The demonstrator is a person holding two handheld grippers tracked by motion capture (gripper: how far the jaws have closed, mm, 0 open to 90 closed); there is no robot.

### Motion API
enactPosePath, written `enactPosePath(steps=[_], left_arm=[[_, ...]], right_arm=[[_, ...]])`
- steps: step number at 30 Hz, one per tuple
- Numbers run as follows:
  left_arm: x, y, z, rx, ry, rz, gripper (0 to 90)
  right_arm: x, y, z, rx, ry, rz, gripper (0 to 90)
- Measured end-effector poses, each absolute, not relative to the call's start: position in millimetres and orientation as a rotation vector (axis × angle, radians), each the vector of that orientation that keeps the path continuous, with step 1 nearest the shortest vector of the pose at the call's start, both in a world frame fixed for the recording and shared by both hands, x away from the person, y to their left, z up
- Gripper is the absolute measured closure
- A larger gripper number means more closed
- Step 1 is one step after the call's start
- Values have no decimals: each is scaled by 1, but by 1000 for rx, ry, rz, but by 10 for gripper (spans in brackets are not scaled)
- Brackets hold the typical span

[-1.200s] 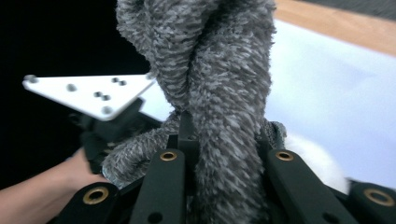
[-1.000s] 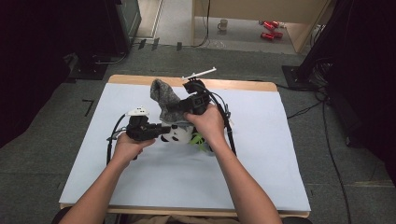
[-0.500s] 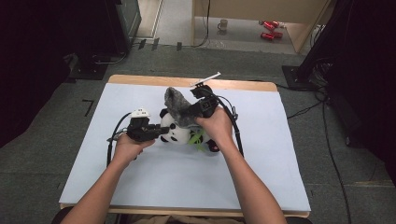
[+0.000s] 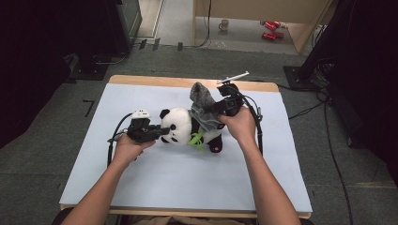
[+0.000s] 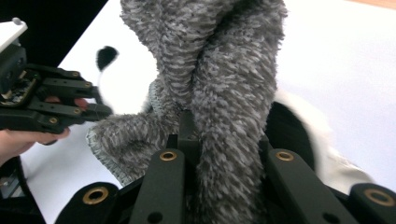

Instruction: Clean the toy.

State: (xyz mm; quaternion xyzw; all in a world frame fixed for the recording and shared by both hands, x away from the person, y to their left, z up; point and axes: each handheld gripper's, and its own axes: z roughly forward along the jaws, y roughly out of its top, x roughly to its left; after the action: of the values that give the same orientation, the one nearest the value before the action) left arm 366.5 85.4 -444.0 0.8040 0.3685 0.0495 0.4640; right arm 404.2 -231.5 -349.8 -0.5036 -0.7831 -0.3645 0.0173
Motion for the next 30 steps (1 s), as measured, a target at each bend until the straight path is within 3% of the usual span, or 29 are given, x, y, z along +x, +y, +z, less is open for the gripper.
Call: enactPosePath(steps=[10,23,30], left_arm=[[365,84,-442,1984,907,122,735],[366,84,-443,1993,924,116,732],[370,85,-445,1955,975,94,731]], right_arm=[[385,-277,-359,-1625,-2368,-1221,762],[361,-291,-364,-1640,-2383,-1258,762],[348,-296,-339,-1639,-2383,-1370,768]])
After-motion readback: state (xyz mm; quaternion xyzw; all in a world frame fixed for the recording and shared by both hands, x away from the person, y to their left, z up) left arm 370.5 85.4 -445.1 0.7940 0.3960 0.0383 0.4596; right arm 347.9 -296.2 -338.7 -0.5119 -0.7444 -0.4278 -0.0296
